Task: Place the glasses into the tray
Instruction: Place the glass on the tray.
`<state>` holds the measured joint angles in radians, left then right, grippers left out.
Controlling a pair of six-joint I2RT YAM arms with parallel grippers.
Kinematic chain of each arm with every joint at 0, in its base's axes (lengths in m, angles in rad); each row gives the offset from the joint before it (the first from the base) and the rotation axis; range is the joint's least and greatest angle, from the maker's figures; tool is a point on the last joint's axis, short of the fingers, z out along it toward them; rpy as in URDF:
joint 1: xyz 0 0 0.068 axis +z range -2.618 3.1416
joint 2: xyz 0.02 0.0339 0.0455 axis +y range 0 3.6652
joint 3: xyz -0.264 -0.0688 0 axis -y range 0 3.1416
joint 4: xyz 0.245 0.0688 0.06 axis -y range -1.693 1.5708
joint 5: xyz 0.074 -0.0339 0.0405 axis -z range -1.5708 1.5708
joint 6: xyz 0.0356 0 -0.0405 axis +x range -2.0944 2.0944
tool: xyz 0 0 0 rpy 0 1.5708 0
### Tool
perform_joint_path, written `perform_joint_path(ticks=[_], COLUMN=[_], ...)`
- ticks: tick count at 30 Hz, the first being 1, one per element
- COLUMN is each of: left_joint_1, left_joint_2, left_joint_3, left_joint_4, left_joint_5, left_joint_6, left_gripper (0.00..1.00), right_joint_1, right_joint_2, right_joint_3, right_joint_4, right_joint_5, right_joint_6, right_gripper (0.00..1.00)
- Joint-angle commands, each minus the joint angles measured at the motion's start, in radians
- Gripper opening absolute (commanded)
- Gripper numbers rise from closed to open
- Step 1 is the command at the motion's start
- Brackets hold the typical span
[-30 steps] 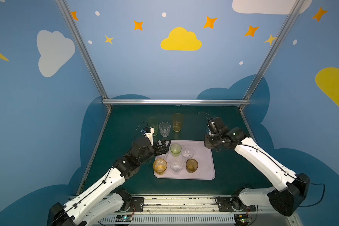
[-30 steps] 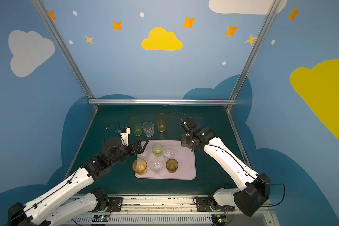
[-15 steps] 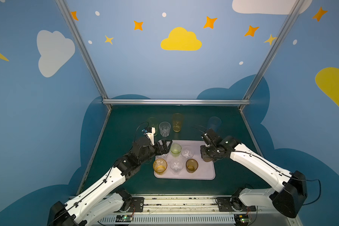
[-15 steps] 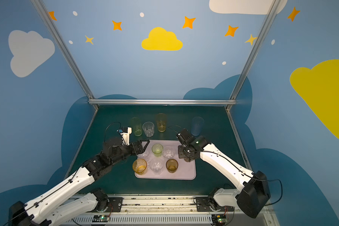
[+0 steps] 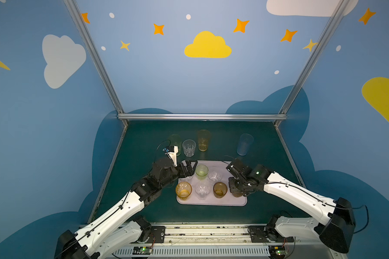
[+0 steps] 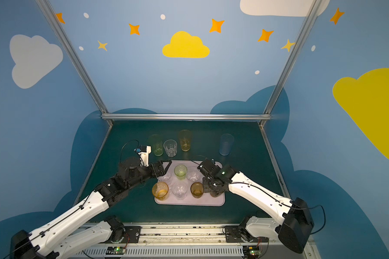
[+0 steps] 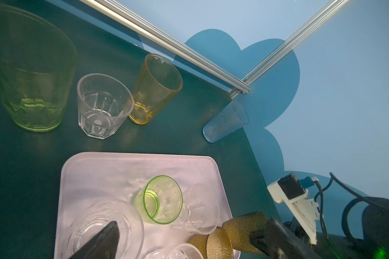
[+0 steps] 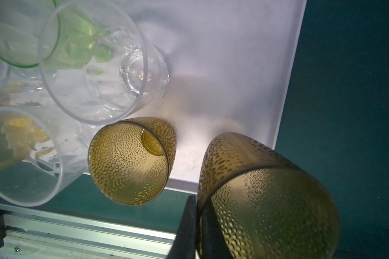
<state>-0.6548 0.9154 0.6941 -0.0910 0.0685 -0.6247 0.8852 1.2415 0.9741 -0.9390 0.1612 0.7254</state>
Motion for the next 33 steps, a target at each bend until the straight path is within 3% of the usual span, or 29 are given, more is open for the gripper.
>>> perform_joint_path(ticks=[1,7,10,16,19,29,33], left_joint_1=[-0.002,-0.002,-0.002,-0.001,0.000,-0.001,0.000], left_joint_2=[-0.006,-0.016,-0.018,-0.027,-0.026,-0.018,-0.011], left_joint_3=[-0.018,-0.024,-0.027,-0.040,-0.041,-0.031,-0.032], left_joint_4=[0.017,0.014,0.001,-0.003,-0.007,-0.010,-0.009], left_joint_5=[-0.019,-0.033,-0.058,-0.084,-0.102,-0.112,-0.111], left_joint_6=[0.008,0.010,0.001,0.000,-0.001,-0.003,-0.005], left_gripper=[1.00,1.00,1.00,1.00,1.00,1.00,1.00], right_joint_1=[0.016,0.026,0.026,0.025,0.024,0.023,0.020], right_joint_2=[0.008,0.029,0.037,0.058,0.054,0.017,0.003], right_joint_3=[-0.018,-0.016,-0.008,0.035,0.053,0.064,0.067], right_joint_4=[0.002,0.015,0.016,-0.008,-0.024,-0.018,-0.023], right_joint_5=[-0.009,-0.016,-0.006,0.020,0.043,0.063,0.071], right_joint_6=[0.037,0.042,0.034,0.019,0.020,0.012,0.011], right_gripper=[0.00,0.00,0.13,0.23,0.34,0.54,0.68])
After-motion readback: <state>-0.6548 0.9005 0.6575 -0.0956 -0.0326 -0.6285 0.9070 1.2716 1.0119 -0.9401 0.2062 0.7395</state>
